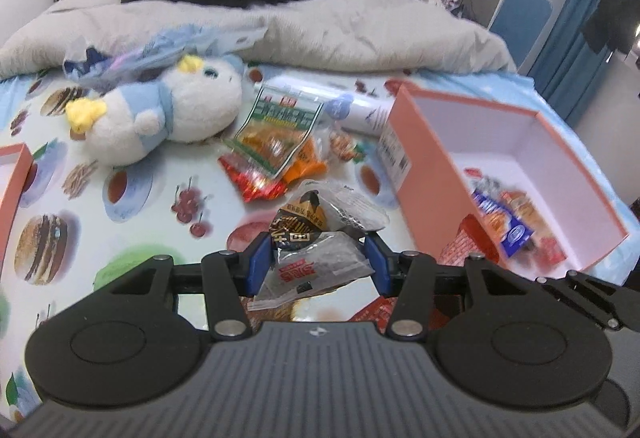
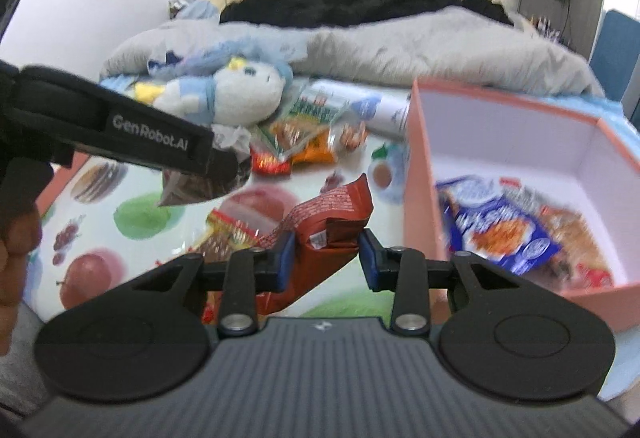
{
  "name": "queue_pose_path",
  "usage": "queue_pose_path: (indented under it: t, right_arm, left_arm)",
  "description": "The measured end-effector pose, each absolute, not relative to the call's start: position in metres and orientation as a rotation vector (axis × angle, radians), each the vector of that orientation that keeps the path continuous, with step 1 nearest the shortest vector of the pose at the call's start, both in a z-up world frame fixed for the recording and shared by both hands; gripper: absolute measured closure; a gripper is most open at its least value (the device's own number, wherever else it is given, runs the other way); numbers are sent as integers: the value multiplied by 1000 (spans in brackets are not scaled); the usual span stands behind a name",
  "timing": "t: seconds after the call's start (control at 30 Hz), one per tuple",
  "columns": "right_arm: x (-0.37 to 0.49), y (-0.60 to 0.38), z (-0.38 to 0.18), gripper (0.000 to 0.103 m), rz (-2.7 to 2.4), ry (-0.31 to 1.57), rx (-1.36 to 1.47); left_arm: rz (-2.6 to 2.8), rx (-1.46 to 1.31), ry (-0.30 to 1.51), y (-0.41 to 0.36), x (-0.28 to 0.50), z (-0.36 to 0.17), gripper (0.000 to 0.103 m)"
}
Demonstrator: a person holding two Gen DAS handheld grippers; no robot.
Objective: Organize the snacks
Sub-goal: 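Carry the strip packet with left tool while right tool carries red packet to box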
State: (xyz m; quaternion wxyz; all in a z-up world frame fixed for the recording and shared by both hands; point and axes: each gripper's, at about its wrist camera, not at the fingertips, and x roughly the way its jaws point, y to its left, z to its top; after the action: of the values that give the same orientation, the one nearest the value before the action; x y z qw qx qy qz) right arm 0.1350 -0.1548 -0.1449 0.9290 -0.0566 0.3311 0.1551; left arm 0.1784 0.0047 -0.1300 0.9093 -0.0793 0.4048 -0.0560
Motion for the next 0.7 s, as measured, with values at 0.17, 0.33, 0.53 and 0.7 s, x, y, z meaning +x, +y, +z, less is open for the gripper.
queue_pose_path:
  t: [0.17, 0.33, 0.53, 0.7]
  right_arm:
    - [142, -172, -114, 65, 296, 626, -110]
    - [151, -193, -83, 66, 265, 576, -74]
    - [162, -215, -47, 66, 219, 498, -44]
    - [172, -231, -25, 66, 188, 464, -51]
  left_arm:
    - [-140, -154, 805, -10, 182, -106, 47]
    - [-166, -194, 771, -17, 189, -77, 47]
    - [-207, -233, 743, -28, 202, -45, 47]
    - [-243, -265, 717, -42, 210, -20, 47]
